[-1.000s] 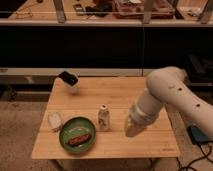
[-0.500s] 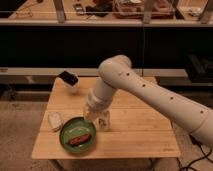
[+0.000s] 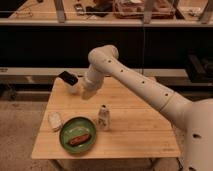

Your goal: Move the arm in a circular motion

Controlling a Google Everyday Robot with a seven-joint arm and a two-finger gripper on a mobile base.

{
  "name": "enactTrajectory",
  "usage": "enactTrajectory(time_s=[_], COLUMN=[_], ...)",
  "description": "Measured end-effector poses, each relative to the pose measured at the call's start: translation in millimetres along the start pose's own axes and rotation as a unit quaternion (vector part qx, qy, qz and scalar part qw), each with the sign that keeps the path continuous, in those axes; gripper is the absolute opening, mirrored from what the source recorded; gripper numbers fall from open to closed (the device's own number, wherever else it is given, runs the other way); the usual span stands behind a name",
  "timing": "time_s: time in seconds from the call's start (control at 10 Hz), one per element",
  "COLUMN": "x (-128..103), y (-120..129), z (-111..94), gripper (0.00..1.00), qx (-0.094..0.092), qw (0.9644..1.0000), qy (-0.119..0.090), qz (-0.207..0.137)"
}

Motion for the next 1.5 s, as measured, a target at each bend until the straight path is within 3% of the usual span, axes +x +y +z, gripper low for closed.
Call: enactTrajectory(time_s=[0.1,0.2,0.3,0.5,0.6,0.8,0.9,1.0,1.2,1.3,1.5], x=[16.8,31.5,43.0,41.0,31.6,5.9,-12.7,-49.3,-82.6,-124.8,-164.1], y=[28.9,66.3,117.9,189.9,229.1,274.8,292.3,315.4,330.0,327.5,291.4], z=[5.9,10.9,13.6,8.4,1.8,-6.9,-8.9,-16.0,-30.8,-63.3,-92.9], gripper=[0.00,0.00,0.00,0.00,0.00,0.00,0.00,0.00,0.00,0.00,0.00], qx=[-0.022,-0.051,-0.089,-0.135,-0.155,-0.173,-0.182,-0.194,-0.200,-0.199,-0.183], qw=[0.9992,0.9958,0.9865,0.9637,0.9483,0.9318,0.9272,0.9234,0.9238,0.9342,0.9531], qy=[0.015,0.035,0.067,0.114,0.133,0.135,0.122,0.088,0.050,-0.011,-0.066], qz=[0.030,0.068,0.120,0.200,0.243,0.289,0.304,0.319,0.323,0.296,0.232])
